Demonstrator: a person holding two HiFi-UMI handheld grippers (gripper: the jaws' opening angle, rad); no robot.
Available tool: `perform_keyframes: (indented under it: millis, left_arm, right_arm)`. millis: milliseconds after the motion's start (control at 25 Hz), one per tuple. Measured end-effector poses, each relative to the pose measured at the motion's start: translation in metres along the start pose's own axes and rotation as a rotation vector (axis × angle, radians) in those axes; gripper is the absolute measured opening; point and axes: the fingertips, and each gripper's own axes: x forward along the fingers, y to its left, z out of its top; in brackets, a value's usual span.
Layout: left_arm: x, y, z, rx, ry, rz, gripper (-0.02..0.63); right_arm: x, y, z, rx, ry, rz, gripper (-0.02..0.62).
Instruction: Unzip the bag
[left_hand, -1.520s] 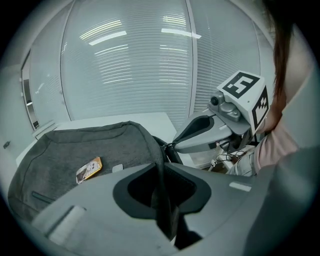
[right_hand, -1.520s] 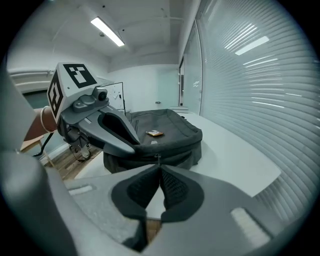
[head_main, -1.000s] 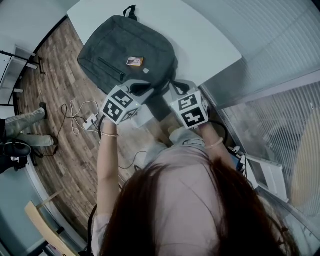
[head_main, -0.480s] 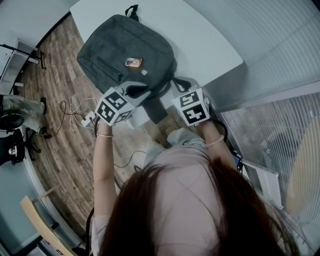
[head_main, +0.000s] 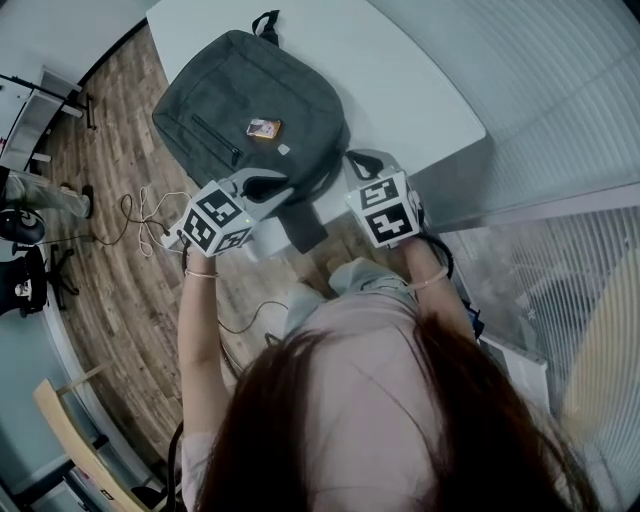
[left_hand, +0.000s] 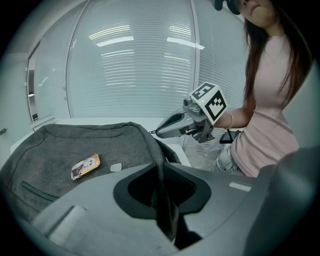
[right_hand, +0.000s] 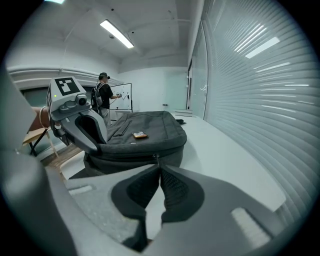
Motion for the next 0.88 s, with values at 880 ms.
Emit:
perform_keyframes:
  millis: [880]
  left_arm:
    - [0.001, 0.001, -0.001, 0.019, -0.03, 0.016, 0.052]
  right_arm:
    - [0.021, -0.033, 0.005, -0.007, -0.011, -0.017, 0.015]
